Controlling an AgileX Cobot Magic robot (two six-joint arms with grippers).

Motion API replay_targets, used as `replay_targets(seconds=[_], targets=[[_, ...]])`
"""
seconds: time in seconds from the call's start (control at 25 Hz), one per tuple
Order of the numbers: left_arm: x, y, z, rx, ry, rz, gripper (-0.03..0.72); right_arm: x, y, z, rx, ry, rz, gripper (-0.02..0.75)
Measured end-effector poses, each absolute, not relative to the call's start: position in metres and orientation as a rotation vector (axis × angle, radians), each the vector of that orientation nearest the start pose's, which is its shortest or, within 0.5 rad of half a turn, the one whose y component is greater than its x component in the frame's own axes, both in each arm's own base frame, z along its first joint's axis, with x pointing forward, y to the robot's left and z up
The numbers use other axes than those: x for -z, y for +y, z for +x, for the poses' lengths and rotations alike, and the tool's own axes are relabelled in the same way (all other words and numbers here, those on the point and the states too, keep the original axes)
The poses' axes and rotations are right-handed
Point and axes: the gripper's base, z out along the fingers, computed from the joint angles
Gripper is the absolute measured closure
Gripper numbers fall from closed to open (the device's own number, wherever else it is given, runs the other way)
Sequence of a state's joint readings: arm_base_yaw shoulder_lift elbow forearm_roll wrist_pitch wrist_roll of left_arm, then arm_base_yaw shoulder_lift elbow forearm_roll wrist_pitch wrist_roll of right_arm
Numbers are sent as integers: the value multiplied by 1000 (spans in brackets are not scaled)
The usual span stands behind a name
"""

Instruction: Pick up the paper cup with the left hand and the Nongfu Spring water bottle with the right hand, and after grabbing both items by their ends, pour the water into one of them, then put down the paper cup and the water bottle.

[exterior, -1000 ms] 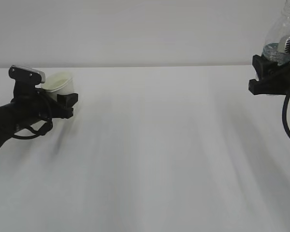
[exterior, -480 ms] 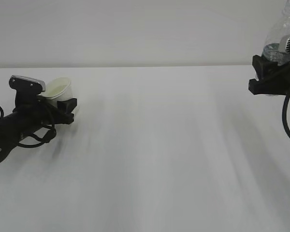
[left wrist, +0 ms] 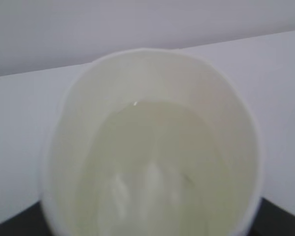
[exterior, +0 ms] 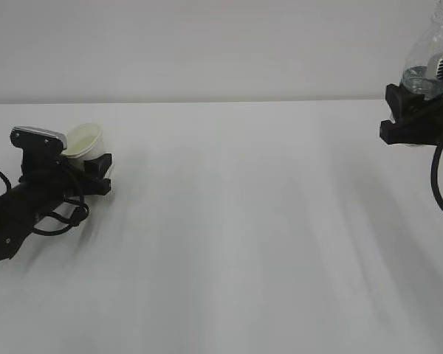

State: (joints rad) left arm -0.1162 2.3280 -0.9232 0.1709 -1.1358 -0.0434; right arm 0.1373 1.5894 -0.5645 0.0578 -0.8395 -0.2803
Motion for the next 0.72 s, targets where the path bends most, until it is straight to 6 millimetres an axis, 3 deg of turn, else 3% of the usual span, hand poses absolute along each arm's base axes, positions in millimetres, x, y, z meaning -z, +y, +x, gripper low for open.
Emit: replay_targets(seconds=[0.52,0.72], targets=[[-44,-56,392,158,1725,208,256,-204,37,298,95,1679,-269,300],[-44,-56,391,155,1727,208,181,-204,37,298,94,1680,-267,300]])
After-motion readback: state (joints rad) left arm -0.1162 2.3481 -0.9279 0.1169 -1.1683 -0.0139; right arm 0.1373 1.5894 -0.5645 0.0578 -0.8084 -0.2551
